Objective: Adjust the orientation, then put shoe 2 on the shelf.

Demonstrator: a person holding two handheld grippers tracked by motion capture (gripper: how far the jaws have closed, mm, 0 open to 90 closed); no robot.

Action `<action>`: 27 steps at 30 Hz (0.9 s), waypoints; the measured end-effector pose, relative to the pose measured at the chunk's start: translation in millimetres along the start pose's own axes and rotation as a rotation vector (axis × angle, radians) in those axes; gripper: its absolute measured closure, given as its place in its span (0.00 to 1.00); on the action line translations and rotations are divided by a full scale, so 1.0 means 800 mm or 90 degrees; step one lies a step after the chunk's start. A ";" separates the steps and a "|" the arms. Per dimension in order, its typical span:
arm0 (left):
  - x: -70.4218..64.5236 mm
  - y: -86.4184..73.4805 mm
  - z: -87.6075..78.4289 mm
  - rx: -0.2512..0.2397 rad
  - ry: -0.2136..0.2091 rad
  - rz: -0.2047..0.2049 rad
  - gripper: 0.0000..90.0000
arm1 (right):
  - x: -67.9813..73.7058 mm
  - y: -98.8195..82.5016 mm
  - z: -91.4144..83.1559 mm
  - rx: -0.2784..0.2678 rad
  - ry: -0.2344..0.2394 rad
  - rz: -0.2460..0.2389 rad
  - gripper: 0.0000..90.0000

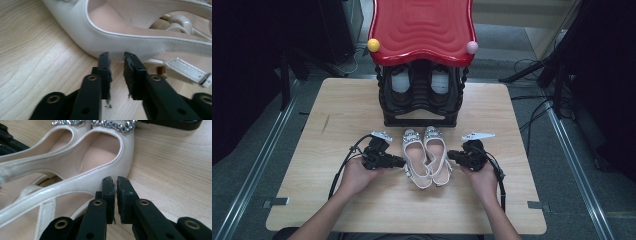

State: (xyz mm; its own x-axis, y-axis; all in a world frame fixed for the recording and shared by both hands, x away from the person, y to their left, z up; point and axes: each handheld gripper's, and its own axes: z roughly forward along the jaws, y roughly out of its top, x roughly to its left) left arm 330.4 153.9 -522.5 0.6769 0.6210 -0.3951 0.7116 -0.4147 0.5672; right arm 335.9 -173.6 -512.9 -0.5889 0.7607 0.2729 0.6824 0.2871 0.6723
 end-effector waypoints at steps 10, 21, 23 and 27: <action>0.003 -0.002 -0.020 -0.019 0.016 0.006 0.70 | -0.006 0.002 -0.019 -0.032 0.005 0.021 0.85; 0.011 -0.007 -0.039 -0.037 0.039 0.013 0.60 | 0.011 0.011 -0.024 -0.049 0.007 -0.002 0.79; 0.013 -0.008 -0.042 -0.040 0.041 0.012 0.59 | 0.014 0.014 -0.024 -0.056 0.008 -0.003 0.78; 0.015 -0.008 -0.046 -0.044 0.049 0.012 0.59 | 0.025 0.023 -0.020 -0.057 0.008 -0.006 0.78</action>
State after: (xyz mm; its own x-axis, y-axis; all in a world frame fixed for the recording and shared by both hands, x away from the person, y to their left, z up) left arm 326.9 188.7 -504.5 0.6712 0.6642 -0.3293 0.6827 -0.3808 0.6236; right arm 330.2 -162.6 -484.1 -0.6008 0.7510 0.2738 0.6352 0.2405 0.7340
